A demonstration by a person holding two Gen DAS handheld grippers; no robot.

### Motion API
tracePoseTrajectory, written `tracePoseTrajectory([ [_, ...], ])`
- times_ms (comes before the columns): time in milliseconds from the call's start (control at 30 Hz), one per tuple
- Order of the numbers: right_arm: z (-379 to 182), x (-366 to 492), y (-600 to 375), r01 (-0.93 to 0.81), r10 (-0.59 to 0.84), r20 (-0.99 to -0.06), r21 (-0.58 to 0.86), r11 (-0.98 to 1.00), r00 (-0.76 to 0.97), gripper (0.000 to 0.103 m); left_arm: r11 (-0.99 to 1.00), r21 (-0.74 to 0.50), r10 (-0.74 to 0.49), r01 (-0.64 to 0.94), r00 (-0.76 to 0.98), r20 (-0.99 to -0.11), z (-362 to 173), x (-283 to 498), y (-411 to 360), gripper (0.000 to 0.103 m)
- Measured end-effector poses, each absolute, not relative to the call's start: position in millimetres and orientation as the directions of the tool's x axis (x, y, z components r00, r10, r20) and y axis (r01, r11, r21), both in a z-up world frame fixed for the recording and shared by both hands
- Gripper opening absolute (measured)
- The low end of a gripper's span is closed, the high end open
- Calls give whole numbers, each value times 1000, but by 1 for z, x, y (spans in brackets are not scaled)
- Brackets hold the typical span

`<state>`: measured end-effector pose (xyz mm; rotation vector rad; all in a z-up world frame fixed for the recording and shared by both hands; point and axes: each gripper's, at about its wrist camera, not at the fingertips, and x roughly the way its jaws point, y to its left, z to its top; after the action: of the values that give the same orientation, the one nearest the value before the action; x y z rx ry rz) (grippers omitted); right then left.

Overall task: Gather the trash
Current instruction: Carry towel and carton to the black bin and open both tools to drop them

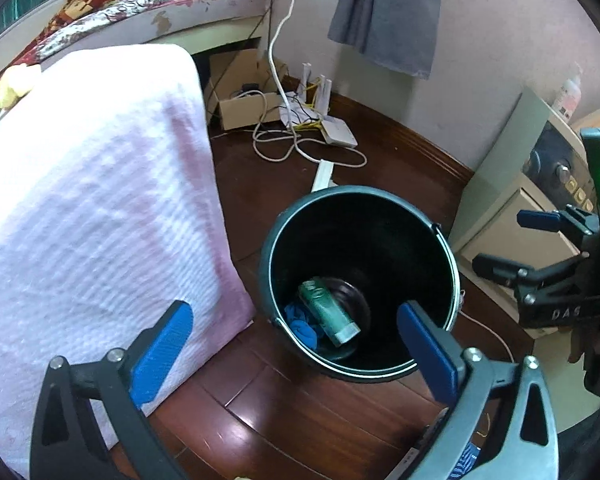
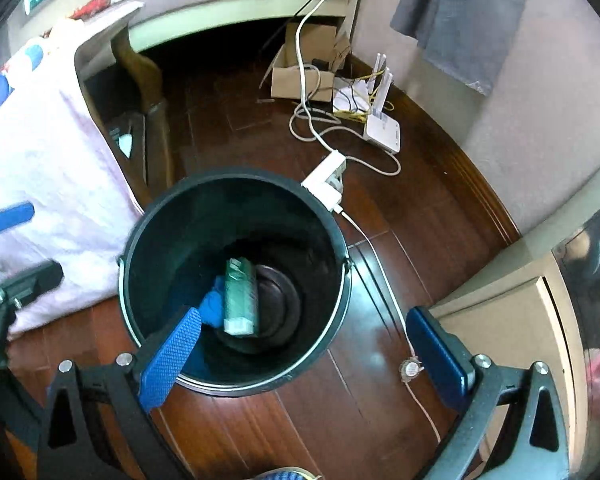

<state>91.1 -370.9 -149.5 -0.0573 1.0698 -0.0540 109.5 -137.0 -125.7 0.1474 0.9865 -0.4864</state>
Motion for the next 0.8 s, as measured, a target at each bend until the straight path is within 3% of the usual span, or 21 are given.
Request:
tracePoseTrajectory([
  [300,-116,84,-362,22,-56,-845,-52,998,531,103,893,-35,-303,448,544,-782,-87,97,-131,102],
  [800,-60,76,-309,-79,-19,-782,-87,993,623,103,911,-96,-343,400,608,-716,-40,91,-98,103],
])
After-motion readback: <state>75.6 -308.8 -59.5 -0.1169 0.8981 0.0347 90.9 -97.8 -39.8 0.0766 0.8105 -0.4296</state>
